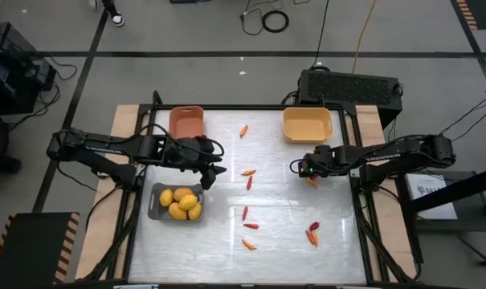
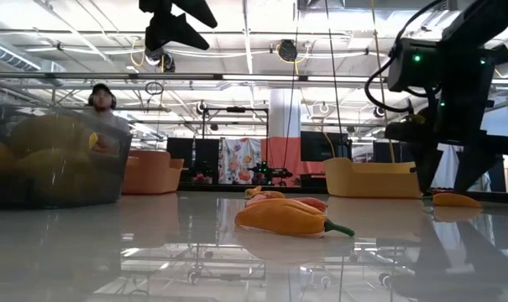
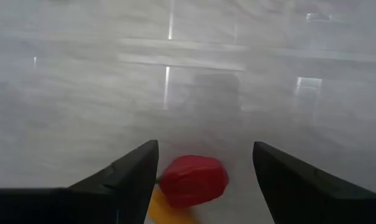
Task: Sort produce into baskets
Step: Put the red bell pepper into the orange bin
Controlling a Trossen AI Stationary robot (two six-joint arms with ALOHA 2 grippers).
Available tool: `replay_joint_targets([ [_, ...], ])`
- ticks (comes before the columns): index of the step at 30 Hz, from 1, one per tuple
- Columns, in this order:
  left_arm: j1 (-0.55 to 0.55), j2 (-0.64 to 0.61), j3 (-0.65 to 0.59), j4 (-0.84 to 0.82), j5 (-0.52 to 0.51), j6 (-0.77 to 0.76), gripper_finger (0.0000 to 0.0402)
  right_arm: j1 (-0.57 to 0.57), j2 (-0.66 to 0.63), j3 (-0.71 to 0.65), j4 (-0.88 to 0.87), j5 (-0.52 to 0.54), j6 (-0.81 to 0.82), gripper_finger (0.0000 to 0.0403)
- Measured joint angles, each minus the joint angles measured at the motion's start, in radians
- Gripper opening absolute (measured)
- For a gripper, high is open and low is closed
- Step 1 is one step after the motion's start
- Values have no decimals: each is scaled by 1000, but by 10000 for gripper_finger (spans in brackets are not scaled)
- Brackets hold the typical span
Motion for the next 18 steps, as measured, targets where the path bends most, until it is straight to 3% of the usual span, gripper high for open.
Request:
replay_joint_targets([
  [9, -4, 0, 0, -4, 0, -25, 212, 9, 6, -2, 12, 3, 9, 222],
  [18, -39, 0, 0, -5, -7, -26, 212, 34, 119, 4, 57, 8, 13, 203],
])
